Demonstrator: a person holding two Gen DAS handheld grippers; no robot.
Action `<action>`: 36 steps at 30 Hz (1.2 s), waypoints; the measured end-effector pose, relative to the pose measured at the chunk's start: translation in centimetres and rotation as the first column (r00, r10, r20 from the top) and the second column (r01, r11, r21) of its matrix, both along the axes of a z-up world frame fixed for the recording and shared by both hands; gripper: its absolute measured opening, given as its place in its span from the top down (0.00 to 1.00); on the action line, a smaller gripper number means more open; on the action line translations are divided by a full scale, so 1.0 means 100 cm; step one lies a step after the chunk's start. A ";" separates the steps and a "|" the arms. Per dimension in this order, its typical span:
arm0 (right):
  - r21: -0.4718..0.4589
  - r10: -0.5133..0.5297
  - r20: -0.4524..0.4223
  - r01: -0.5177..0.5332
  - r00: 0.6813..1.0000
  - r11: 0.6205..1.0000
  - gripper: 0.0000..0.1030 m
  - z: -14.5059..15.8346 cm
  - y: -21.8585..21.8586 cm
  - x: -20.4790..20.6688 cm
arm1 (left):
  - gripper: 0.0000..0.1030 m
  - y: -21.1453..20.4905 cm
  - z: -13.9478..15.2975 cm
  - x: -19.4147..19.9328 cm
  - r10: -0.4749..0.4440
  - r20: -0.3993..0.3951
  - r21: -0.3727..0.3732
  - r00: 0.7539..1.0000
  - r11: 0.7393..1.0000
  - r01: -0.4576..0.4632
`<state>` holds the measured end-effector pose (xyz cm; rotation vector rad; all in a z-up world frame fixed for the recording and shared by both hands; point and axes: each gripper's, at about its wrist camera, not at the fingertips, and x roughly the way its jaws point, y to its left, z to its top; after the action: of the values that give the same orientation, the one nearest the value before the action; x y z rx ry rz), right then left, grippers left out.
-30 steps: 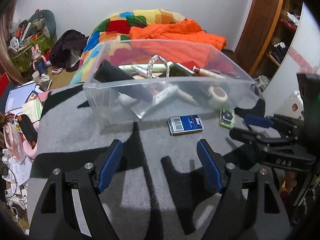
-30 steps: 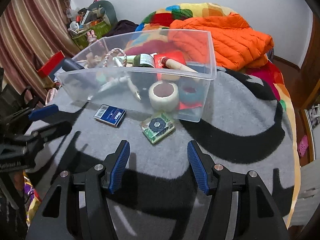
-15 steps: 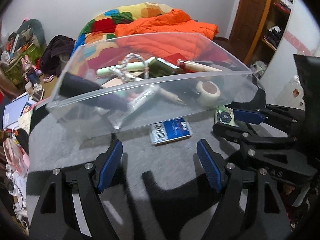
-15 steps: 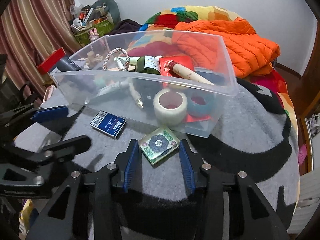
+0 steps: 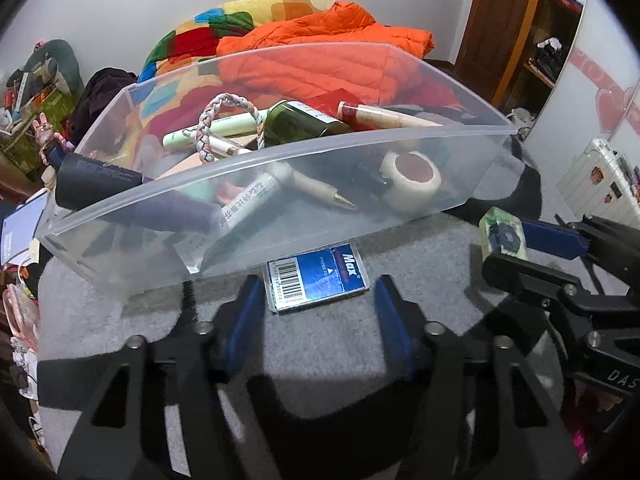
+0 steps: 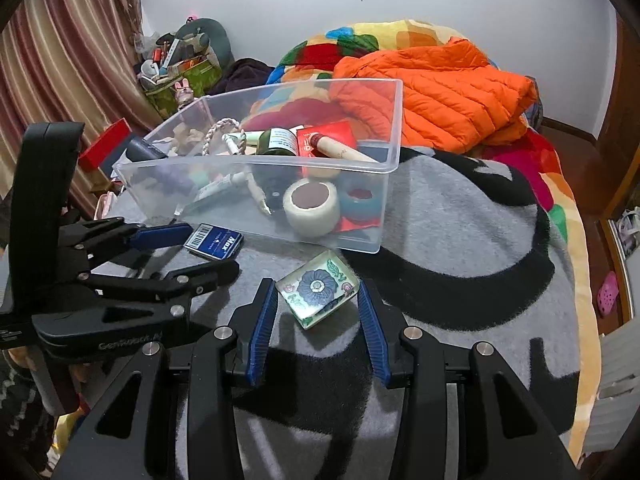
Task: Organize objects
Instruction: 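Grasp the green square coaster with the right tool while the left grasps the blue card, then drop the blue card into the box with the left tool while the right drops the coaster in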
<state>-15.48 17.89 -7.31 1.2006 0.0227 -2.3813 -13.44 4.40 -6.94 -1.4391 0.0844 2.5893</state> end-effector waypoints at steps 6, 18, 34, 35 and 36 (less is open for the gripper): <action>-0.011 0.013 -0.011 -0.013 1.000 1.000 0.63 0.005 -0.005 0.007 | 0.54 -0.011 0.004 0.009 0.020 0.005 0.085 1.000 0.996 -0.020; -0.041 0.015 -0.045 -0.016 0.999 0.999 0.63 0.022 -0.007 0.012 | 0.54 -0.027 0.034 0.047 0.066 -0.085 0.152 0.994 0.987 -0.052; -0.055 0.004 -0.173 -0.014 0.985 0.998 0.63 0.071 -0.020 -0.013 | 0.54 -0.046 0.091 0.034 0.105 -0.229 0.177 0.968 0.982 -0.065; -0.053 0.005 -0.176 -0.014 0.984 0.998 0.63 0.072 -0.021 -0.016 | 0.54 -0.047 0.092 0.030 0.106 -0.231 0.176 0.967 0.982 -0.066; -0.049 0.005 -0.179 -0.014 0.984 0.999 0.63 0.072 -0.024 -0.018 | 0.54 -0.047 0.092 0.027 0.105 -0.232 0.175 0.967 0.982 -0.064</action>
<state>-17.32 15.53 -0.10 0.9583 0.0261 -2.4592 -10.78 -0.30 2.29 -1.0915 -0.1623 2.7535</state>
